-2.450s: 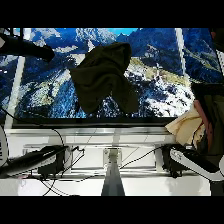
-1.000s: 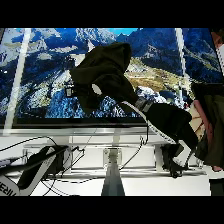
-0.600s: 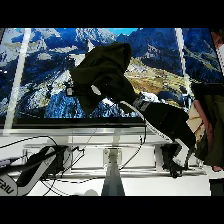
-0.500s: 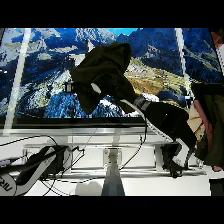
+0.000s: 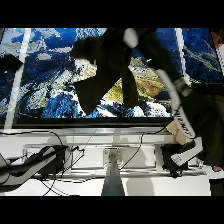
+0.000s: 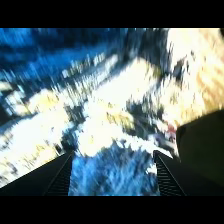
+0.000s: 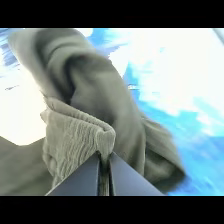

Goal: Fold the clothes and pants, and hang the long-sleeved shirts on hangers.

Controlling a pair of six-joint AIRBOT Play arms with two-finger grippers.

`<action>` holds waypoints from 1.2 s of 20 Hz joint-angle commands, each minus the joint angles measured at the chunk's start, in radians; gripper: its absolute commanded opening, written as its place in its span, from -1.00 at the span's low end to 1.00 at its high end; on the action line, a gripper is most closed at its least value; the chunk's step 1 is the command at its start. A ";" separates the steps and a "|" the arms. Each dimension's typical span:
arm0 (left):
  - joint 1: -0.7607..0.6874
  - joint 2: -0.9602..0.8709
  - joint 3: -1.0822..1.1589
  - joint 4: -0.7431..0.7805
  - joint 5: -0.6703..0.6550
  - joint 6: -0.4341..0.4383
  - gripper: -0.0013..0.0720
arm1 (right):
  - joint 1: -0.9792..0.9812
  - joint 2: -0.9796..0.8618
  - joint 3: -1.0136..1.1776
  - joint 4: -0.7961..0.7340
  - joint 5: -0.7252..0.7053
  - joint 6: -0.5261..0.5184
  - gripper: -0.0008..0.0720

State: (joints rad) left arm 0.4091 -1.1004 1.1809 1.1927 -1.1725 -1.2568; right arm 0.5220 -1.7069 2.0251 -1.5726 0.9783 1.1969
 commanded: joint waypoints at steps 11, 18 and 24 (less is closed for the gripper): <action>-0.365 -0.245 -0.573 -0.428 0.121 0.019 0.73 | -0.153 0.054 -0.016 0.009 0.077 0.153 -0.88; -0.485 -0.327 -0.570 -0.562 0.141 0.045 -0.14 | -0.154 0.055 -0.016 -0.002 0.070 0.153 -0.88; -0.331 -0.326 -0.289 -0.677 0.142 0.105 -0.91 | -0.241 0.055 -0.015 -0.051 -0.097 0.262 -0.88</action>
State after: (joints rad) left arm 0.0021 -1.4235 0.7494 0.5896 -1.0283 -1.1717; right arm 0.3298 -1.6527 2.0087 -1.6043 0.9745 1.3788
